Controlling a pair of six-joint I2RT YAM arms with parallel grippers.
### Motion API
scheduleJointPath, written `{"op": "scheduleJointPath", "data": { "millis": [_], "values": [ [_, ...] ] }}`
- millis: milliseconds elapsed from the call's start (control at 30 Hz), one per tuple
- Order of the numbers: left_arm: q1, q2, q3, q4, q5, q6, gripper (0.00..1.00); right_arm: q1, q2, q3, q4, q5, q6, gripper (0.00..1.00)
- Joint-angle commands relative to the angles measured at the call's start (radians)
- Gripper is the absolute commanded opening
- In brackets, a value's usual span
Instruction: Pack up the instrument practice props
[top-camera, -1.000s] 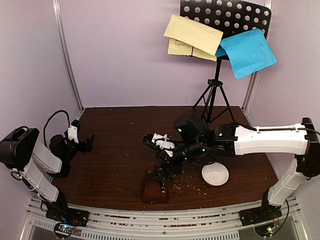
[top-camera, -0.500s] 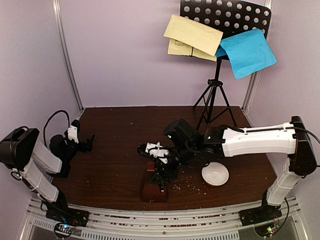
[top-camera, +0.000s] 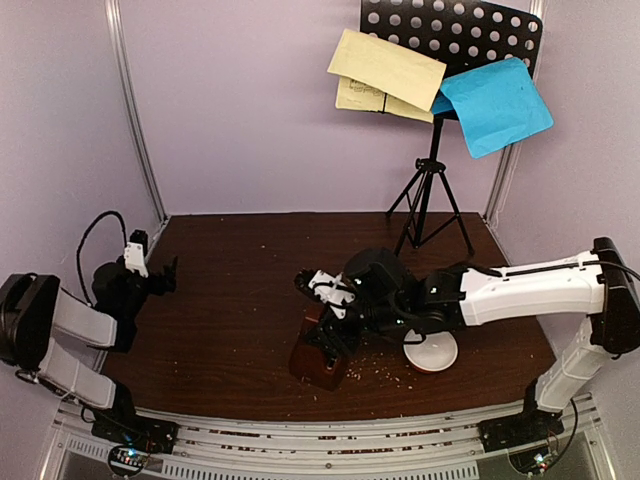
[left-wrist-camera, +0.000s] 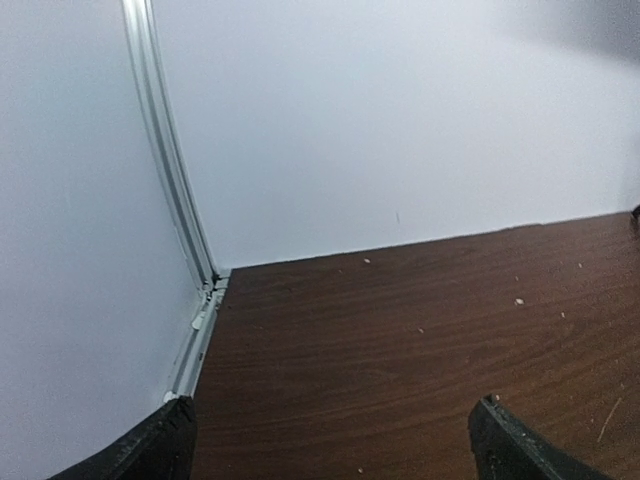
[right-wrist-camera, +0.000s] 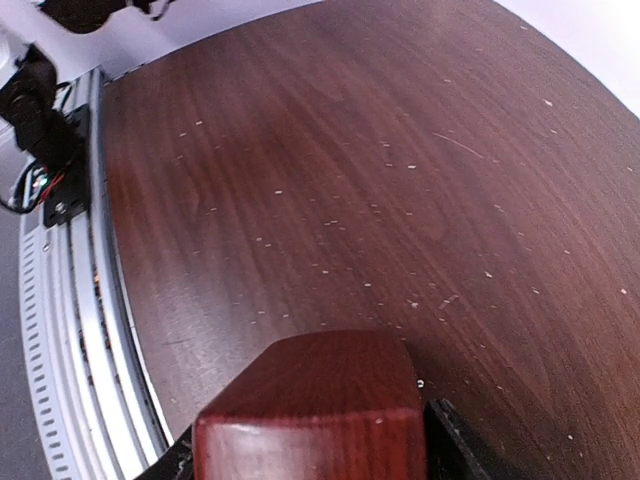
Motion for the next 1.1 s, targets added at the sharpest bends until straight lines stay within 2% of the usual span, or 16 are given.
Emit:
{"op": "scheduleJointPath", "data": {
  "millis": [0, 100, 233, 367, 467, 500, 567, 600, 667, 767, 900, 1067],
  "values": [
    [0.003, -0.176, 0.166, -0.477, -0.227, -0.182, 0.98, 0.001, -0.086, -0.014, 0.095, 0.303, 0.180, 0.50],
    [0.003, -0.263, 0.275, -0.710, -0.218, -0.252, 0.98, 0.001, -0.108, -0.019, 0.083, 0.440, 0.290, 0.50],
    [0.004, -0.400, 0.405, -0.991, -0.231, -0.405, 0.98, 0.000, -0.109, -0.028, 0.082, 0.496, 0.386, 0.52],
    [0.002, -0.445, 0.565, -1.232, -0.111, -0.456, 0.98, 0.002, -0.098, -0.044, 0.077, 0.534, 0.445, 0.57],
    [0.004, -0.445, 0.652, -1.371, 0.044, -0.465, 0.98, 0.001, -0.105, -0.063, 0.091, 0.547, 0.470, 0.60],
    [0.003, -0.454, 0.653, -1.389, 0.104, -0.472, 0.98, 0.001, -0.107, -0.067, 0.094, 0.547, 0.476, 0.62],
    [-0.006, -0.479, 0.624, -1.372, 0.226, -0.478, 0.86, 0.001, -0.113, -0.069, 0.100, 0.535, 0.482, 0.65],
    [-0.023, -0.486, 0.613, -1.374, 0.254, -0.476, 0.76, 0.002, -0.111, -0.068, 0.100, 0.524, 0.485, 0.66],
    [-0.093, -0.493, 0.600, -1.407, 0.240, -0.471, 0.69, 0.000, -0.111, -0.068, 0.098, 0.512, 0.492, 0.67],
    [-0.239, -0.496, 0.573, -1.423, 0.193, -0.517, 0.69, 0.001, -0.107, -0.068, 0.091, 0.510, 0.502, 0.68],
    [-0.420, -0.496, 0.534, -1.406, 0.115, -0.588, 0.73, 0.002, -0.102, -0.065, 0.080, 0.505, 0.516, 0.72],
    [-0.597, -0.461, 0.505, -1.332, 0.041, -0.676, 0.76, 0.001, -0.151, -0.066, 0.070, 0.498, 0.517, 0.90]
  ]
}}
